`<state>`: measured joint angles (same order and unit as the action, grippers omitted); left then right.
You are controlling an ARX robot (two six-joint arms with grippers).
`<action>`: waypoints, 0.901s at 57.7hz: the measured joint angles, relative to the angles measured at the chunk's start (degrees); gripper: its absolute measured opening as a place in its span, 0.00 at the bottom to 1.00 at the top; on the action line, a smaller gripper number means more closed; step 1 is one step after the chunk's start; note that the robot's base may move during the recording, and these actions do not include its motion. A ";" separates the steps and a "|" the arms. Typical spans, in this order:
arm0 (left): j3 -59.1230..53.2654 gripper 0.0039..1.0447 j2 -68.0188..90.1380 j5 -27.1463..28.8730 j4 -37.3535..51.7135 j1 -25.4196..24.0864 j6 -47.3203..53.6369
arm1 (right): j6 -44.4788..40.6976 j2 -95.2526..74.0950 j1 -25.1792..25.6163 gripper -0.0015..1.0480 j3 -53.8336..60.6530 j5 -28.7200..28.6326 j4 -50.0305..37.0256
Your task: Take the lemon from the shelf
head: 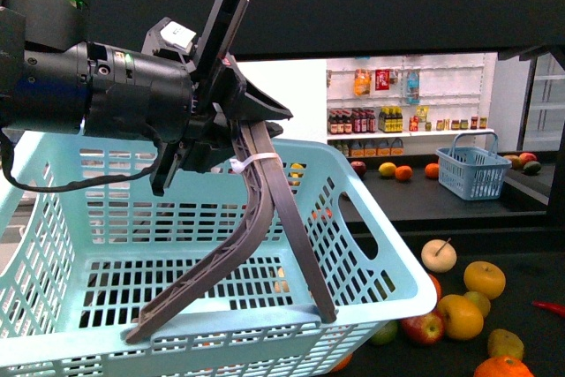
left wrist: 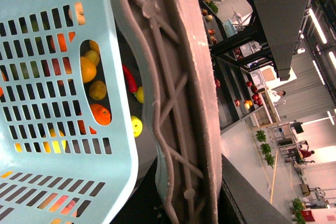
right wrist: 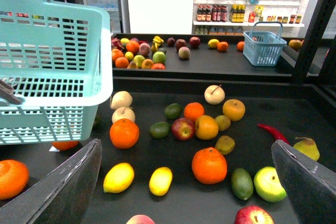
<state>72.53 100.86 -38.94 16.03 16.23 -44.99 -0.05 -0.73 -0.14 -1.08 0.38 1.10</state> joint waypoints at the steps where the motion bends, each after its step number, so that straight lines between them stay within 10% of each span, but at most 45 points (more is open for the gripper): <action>1: 0.09 0.13 0.20 0.11 -0.07 0.04 0.07 | 0.55 -0.50 0.00 0.93 -0.35 0.50 1.16; 6: 0.24 0.13 0.90 0.85 -0.22 0.07 0.17 | 5.90 -11.96 2.54 0.93 -4.66 -2.10 8.79; 22: 0.31 0.13 0.94 1.05 -0.22 0.02 0.28 | 7.72 -70.53 12.68 0.93 -21.88 -13.68 -13.11; 52: 0.42 0.13 1.05 1.03 -0.22 0.02 0.57 | 0.37 -130.27 3.65 0.93 -60.24 -6.43 -13.92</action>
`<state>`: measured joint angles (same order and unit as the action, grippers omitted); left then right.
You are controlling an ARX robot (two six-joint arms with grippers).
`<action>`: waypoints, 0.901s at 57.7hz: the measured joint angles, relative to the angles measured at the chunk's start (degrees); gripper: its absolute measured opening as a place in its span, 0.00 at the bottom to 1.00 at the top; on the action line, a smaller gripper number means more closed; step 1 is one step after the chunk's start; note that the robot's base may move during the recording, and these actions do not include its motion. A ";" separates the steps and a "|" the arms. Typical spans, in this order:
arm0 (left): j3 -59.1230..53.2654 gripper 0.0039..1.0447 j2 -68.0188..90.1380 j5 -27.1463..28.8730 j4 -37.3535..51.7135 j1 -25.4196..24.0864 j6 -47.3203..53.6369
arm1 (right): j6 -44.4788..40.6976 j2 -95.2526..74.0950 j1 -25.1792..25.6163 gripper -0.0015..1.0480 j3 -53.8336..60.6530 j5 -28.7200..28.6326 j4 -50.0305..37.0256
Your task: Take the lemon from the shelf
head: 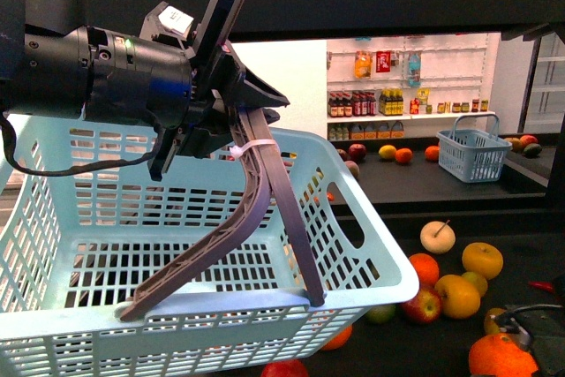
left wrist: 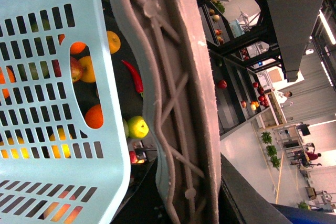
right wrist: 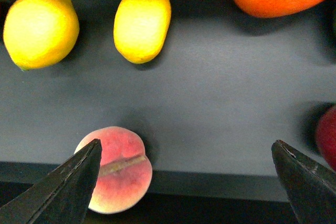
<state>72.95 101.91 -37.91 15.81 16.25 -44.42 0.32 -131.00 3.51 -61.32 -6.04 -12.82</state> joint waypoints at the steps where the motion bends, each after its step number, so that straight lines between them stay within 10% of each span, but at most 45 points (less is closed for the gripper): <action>1: 0.00 0.13 0.00 0.00 0.00 0.00 0.00 | 0.04 -0.68 -0.20 0.93 -0.68 0.61 0.15; 52: 0.00 0.13 0.00 -0.02 0.00 0.00 0.02 | 5.27 -24.85 -7.10 0.93 -34.27 6.51 9.33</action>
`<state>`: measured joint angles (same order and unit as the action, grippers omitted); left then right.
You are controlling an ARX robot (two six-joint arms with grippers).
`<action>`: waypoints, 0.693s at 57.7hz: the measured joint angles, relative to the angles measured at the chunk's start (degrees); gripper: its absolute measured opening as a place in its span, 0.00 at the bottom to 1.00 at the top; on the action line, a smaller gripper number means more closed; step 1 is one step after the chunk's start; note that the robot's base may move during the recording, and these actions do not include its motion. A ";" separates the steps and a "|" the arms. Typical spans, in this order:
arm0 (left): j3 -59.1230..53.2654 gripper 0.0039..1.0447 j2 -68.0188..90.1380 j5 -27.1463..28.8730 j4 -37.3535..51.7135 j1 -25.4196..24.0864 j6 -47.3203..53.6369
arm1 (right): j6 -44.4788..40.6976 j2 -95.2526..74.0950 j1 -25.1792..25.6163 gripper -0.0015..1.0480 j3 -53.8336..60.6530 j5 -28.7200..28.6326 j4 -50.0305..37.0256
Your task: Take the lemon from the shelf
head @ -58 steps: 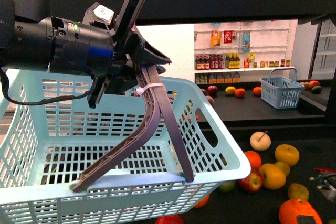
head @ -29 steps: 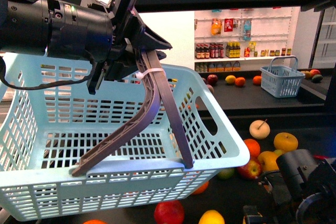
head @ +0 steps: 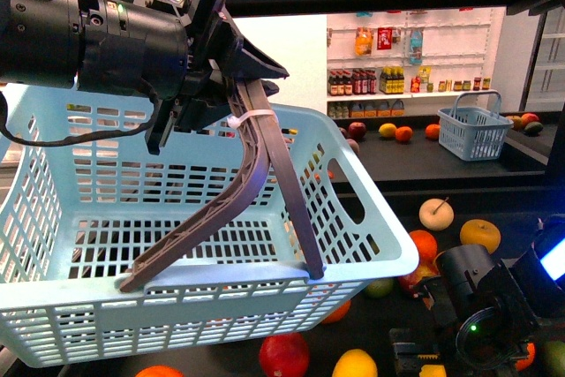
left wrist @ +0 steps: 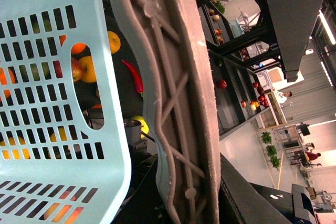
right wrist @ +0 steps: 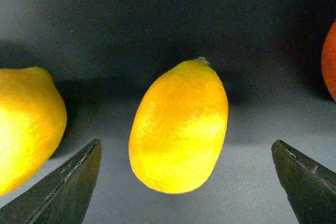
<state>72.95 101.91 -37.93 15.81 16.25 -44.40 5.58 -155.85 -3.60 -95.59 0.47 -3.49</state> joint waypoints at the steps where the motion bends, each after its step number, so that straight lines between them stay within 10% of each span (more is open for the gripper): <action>1: 0.00 0.13 0.00 0.02 0.00 0.00 0.00 | 0.02 -0.35 -0.07 0.93 -0.50 0.00 0.26; 22: 0.00 0.13 0.00 0.02 0.00 0.00 -0.02 | 0.98 -5.29 -0.22 0.92 -5.35 1.07 2.38; 40: 0.00 0.13 0.00 0.02 0.00 0.00 -0.02 | 1.18 -5.16 -0.15 0.54 -4.98 0.79 2.01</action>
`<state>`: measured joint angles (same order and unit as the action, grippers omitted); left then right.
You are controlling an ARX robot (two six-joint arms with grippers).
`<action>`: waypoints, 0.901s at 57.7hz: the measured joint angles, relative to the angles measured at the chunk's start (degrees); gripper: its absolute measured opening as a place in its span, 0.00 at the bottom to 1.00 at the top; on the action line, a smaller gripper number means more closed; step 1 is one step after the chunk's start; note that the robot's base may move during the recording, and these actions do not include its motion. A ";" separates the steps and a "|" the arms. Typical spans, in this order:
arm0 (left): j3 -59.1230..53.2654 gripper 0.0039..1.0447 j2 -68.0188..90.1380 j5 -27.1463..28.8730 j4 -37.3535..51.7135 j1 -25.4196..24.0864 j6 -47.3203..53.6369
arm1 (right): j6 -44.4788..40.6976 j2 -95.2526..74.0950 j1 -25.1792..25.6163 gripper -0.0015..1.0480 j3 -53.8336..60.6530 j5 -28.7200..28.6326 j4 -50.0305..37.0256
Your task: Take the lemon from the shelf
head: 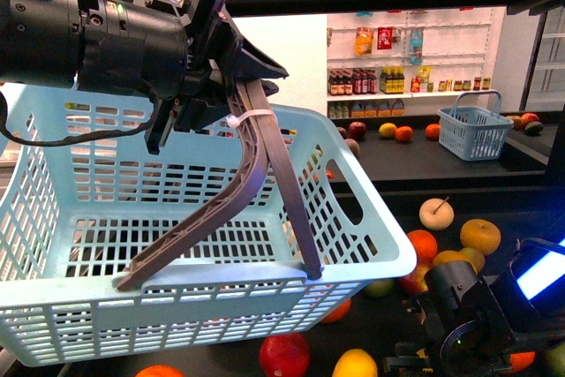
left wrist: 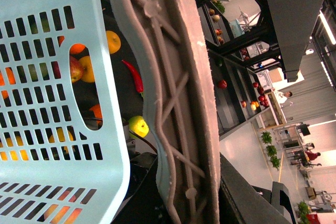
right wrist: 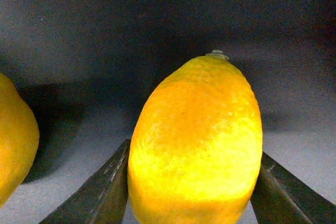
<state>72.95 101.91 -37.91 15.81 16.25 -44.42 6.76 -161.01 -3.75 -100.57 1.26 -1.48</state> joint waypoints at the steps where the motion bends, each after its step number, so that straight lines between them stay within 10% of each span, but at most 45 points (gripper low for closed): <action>1: 0.00 0.13 0.00 0.00 0.00 0.00 0.02 | 0.02 0.15 0.13 0.52 0.22 0.00 -0.02; 36: 0.00 0.13 0.00 -0.02 0.00 0.00 0.00 | -9.20 38.07 8.61 0.47 29.77 -7.85 -20.20; 52: 0.00 0.13 0.00 0.00 0.00 0.00 0.02 | -2.58 56.26 3.41 0.47 35.98 -15.08 -16.35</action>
<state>72.95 101.91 -37.91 15.81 16.25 -44.40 4.19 -104.75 -0.34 -64.60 -13.82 -17.82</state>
